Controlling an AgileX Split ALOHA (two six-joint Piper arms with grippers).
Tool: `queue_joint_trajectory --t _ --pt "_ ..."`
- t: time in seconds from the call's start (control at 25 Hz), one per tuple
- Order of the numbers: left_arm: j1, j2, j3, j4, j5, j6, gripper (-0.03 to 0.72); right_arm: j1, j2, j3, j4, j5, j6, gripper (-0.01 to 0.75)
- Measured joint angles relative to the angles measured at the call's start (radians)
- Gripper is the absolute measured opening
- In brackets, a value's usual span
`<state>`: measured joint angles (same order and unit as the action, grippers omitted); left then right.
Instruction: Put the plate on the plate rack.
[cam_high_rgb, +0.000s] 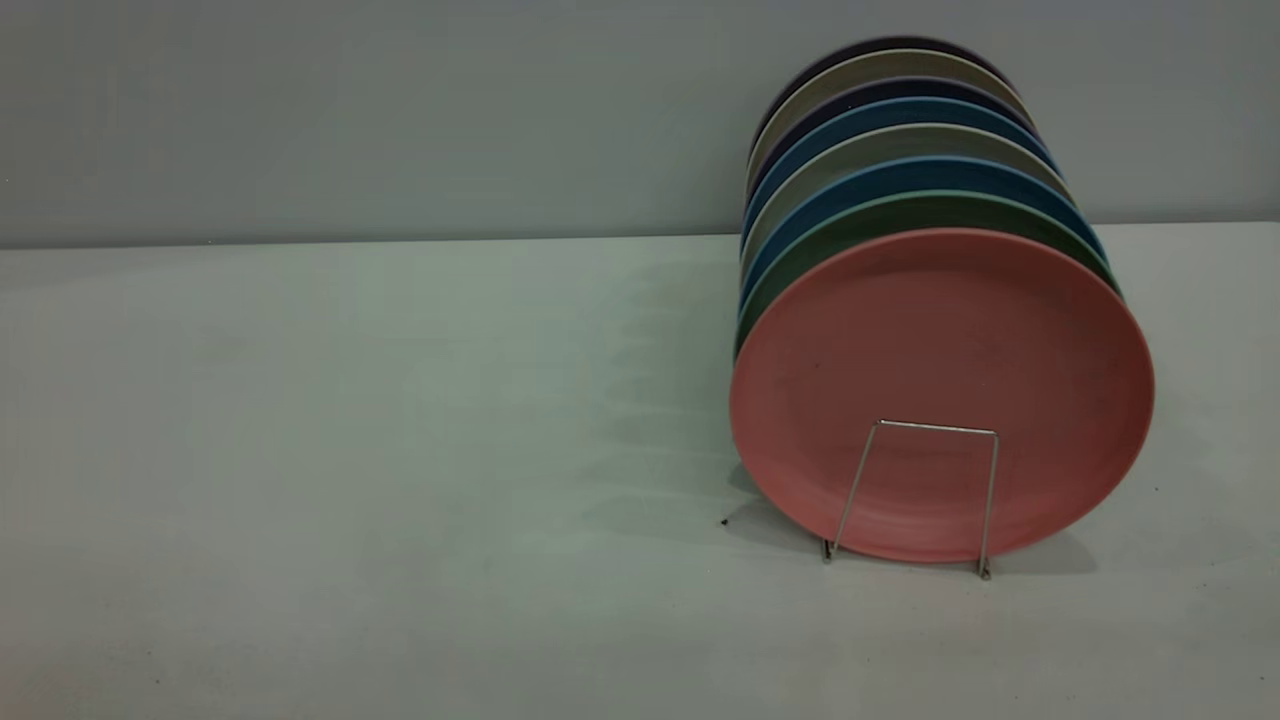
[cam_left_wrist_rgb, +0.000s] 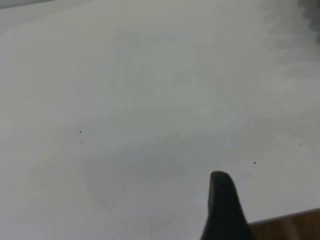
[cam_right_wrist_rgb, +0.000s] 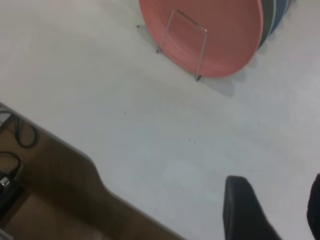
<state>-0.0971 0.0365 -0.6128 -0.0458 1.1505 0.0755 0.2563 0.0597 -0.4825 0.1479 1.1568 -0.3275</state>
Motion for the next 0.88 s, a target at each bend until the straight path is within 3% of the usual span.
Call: queue_joint_trajectory --t 0.36,0.88 --pt "-0.022 0.000 0.116 0.020 -0.013 0.007 0.499 0.008 -0.034 0.000 0.000 -0.002 0.031 0.329" --pt "-0.022 0.000 0.127 0.021 -0.013 0.002 0.499 0.023 -0.077 0.001 -0.007 -0.002 0.034 0.329"
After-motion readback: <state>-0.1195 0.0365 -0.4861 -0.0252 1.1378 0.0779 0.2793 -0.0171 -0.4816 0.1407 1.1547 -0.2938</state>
